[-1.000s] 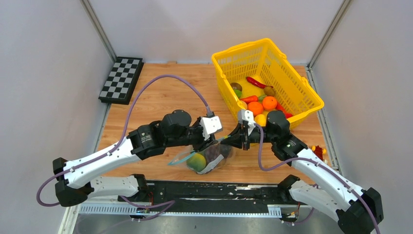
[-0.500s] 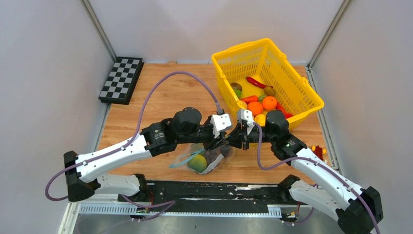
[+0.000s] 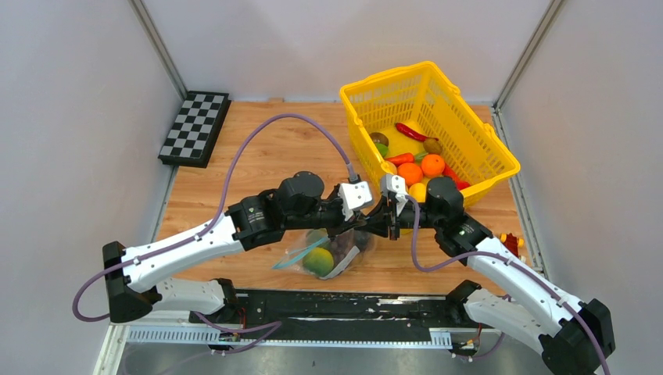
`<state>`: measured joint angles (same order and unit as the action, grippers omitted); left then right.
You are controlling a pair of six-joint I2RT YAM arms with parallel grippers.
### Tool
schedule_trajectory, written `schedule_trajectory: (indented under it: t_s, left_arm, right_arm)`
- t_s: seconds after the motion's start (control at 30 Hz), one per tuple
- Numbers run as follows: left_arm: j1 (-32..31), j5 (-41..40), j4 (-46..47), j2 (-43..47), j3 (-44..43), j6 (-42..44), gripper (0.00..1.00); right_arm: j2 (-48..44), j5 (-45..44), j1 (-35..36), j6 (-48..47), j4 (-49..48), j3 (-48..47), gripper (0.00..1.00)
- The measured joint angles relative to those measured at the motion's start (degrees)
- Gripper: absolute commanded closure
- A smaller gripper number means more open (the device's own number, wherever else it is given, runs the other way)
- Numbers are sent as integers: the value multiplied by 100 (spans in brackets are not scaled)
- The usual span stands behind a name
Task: Place the food in the zip-top bag and seal the zipper
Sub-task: Zip the zipper food storage bag at the center of the board.
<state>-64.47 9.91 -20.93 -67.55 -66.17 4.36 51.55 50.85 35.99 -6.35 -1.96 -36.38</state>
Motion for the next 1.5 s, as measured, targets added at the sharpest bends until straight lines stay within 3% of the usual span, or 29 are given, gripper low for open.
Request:
schedule_trajectory:
  t_s: [0.93, 1.07, 1.17, 1.23, 1.4, 1.5]
  left_arm:
    - [-13, -522, -455, 498, 275, 87, 100]
    - [-13, -514, -452, 586, 328, 83, 100]
    - [-11, -452, -503, 608, 330, 85, 100]
    - [-11, -411, -529, 595, 328, 87, 100]
    - [-11, -295, -660, 525, 321, 92, 100]
    - [-11, -260, -743, 452, 299, 94, 100]
  right_arm:
    - [-264, -258, 48, 31, -9, 76, 99]
    - [-278, -157, 48, 15, 4, 70, 86]
    - [-234, -74, 48, -114, 227, -101, 60]
    - [-155, -48, 48, -236, 391, -275, 51]
    - [68, -74, 61, -645, 876, -686, 51]
    - [175, -129, 101, -918, 1193, -903, 62]
